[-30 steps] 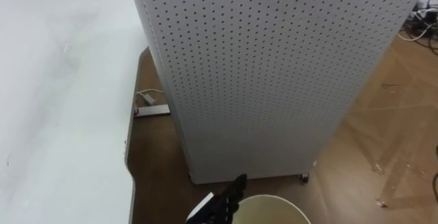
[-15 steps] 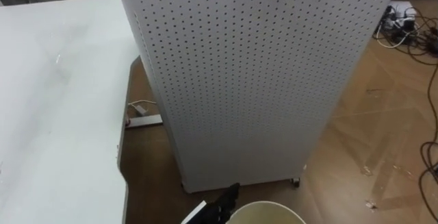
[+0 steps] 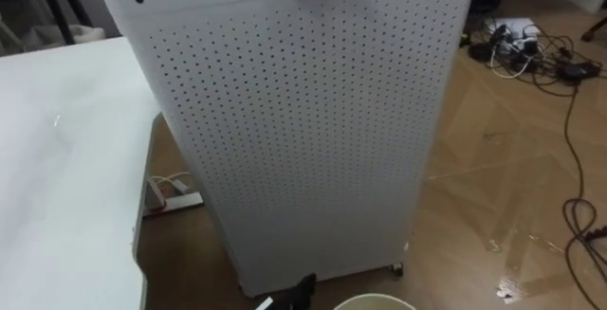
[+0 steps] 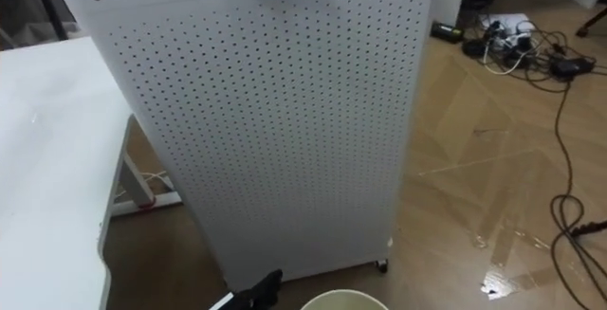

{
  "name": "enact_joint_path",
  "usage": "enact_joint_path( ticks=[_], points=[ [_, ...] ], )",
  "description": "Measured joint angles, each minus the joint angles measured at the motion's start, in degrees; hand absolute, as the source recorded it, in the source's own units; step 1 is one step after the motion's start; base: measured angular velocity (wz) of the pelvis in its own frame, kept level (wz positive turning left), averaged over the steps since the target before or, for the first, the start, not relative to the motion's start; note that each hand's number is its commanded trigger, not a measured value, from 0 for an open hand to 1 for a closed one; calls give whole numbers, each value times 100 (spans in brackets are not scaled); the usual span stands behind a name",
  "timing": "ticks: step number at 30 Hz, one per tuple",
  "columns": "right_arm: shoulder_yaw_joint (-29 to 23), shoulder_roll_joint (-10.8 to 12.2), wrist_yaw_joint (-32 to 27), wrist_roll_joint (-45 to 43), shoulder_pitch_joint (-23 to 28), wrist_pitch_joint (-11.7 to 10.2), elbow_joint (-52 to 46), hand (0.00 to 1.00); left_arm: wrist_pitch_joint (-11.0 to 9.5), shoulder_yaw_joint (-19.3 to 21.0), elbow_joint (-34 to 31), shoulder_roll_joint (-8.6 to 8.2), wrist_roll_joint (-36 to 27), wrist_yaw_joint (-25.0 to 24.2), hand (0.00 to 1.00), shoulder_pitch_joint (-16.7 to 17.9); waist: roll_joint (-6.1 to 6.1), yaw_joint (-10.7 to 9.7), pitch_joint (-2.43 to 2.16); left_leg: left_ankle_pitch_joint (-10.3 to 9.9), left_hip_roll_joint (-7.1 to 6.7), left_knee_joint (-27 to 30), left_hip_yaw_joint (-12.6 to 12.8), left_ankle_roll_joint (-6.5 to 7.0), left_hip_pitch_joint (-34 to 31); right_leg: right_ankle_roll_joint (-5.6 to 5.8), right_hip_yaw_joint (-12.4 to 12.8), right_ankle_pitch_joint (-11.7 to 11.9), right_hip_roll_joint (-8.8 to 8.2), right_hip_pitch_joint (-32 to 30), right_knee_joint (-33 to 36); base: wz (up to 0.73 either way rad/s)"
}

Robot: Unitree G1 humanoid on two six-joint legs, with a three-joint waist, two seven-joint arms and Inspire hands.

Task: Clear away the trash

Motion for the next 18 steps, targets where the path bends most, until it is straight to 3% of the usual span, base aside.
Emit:
enact_joint_path(
  ticks=[1, 2, 3, 4, 7, 10, 15, 18],
  points=[
    [3, 47, 2, 1, 80, -1, -60, 100, 1, 19, 12, 44, 79, 0, 0, 45, -26, -12, -87, 45, -24, 19, 33, 31, 50, 80, -26, -74, -27, 31, 7, -48],
    [5, 55, 15, -1, 124, -1, -87, 100, 1, 21, 12, 61, 115, 0, 0, 48, -68, -17, -83, 73, -40, 22, 42, 38, 82, 110, -63, -90, -50, 58, -10, -29],
    [7, 60, 44, 4, 179, -1, -90, 100, 1, 28, 11, 77, 190, 0, 0, 38, -93, -16, -65, 261, -42, 34, 40, 145, 134, 149, -145, -102, -99, 136, -66, -27],
    [59, 72, 64, 13, 193, -1, -91, 100, 1, 76, 12, 78, 203, 0, 0, 39, -133, 22, -48, 269, -68, 96, 51, 263, 141, 196, -236, -140, -153, 151, -68, -21],
    [48, 94, 29, 11, 161, -1, -97, 100, -4, 120, 20, 48, 202, 0, 0, -30, -138, 39, -23, 128, -144, 138, 156, 375, 104, 268, -443, -177, -352, 128, -141, -12],
    [51, 94, -3, -5, 48, -1, -98, 100, -4, 134, 34, 52, 201, 1, 0, -61, -83, 43, 12, 2, -197, 199, 268, 454, 104, 361, -751, -228, -544, 104, -107, -15],
    [106, 172, 7, -138, -132, -2, -101, 100, -29, 396, 29, 20, 458, 140, 0, -83, -39, 227, 43, -204, -135, 209, 571, 503, 113, 374, -777, -236, -645, -73, 48, -28],
    [109, 207, 22, -259, -276, -1, -78, 100, -47, 512, 24, 14, 711, 368, 0, -116, -36, 211, 73, -260, -127, 172, 686, 518, 142, 376, -1011, -235, -736, -83, 13, -24]
  ],
)
